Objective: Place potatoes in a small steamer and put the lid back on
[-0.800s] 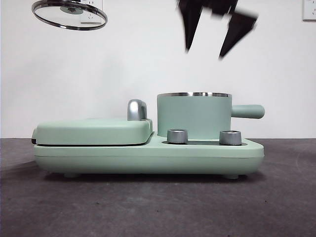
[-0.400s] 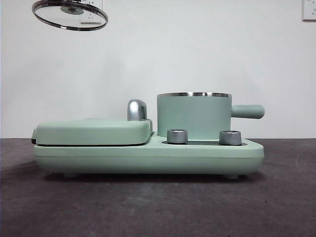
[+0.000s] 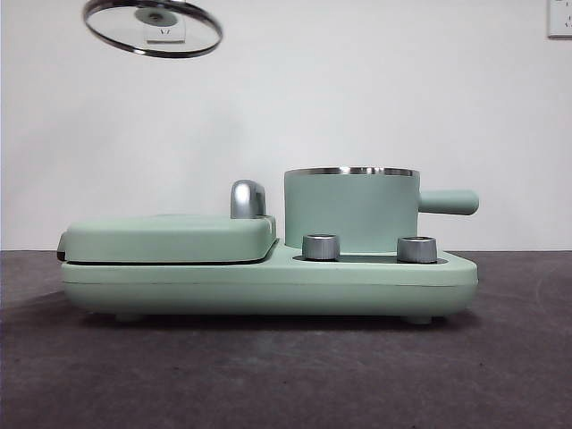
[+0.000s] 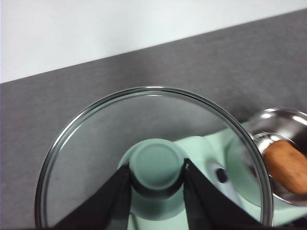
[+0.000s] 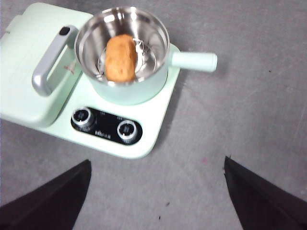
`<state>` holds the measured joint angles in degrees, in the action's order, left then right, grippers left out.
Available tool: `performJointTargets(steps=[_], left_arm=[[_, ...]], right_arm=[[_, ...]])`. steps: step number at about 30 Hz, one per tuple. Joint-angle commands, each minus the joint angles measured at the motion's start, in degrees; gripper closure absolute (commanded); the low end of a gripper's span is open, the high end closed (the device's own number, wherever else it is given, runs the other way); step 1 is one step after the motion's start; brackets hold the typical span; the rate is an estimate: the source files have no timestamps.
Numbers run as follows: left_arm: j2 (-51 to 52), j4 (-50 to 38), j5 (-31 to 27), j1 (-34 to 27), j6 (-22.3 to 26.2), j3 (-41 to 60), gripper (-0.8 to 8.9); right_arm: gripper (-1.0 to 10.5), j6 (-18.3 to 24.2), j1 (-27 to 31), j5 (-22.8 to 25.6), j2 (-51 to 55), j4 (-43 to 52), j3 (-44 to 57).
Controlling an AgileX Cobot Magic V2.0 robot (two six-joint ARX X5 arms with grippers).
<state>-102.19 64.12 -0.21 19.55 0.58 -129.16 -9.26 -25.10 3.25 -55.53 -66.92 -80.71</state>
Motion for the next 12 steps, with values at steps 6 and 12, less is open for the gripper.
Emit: performJointTargets(steps=[6, 12], left_arm=[[-1.0, -1.2, 0.0, 8.0, -1.9, -2.2, 8.0], [-3.6, -4.1, 0.0, 14.1, -5.3, -1.1, 8.0]], right_arm=[[5.2, -1.6, -0.6, 0.2, 16.5, 4.6, 13.1], [5.2, -1.9, -0.6, 0.2, 24.3, 4.8, 17.7]])
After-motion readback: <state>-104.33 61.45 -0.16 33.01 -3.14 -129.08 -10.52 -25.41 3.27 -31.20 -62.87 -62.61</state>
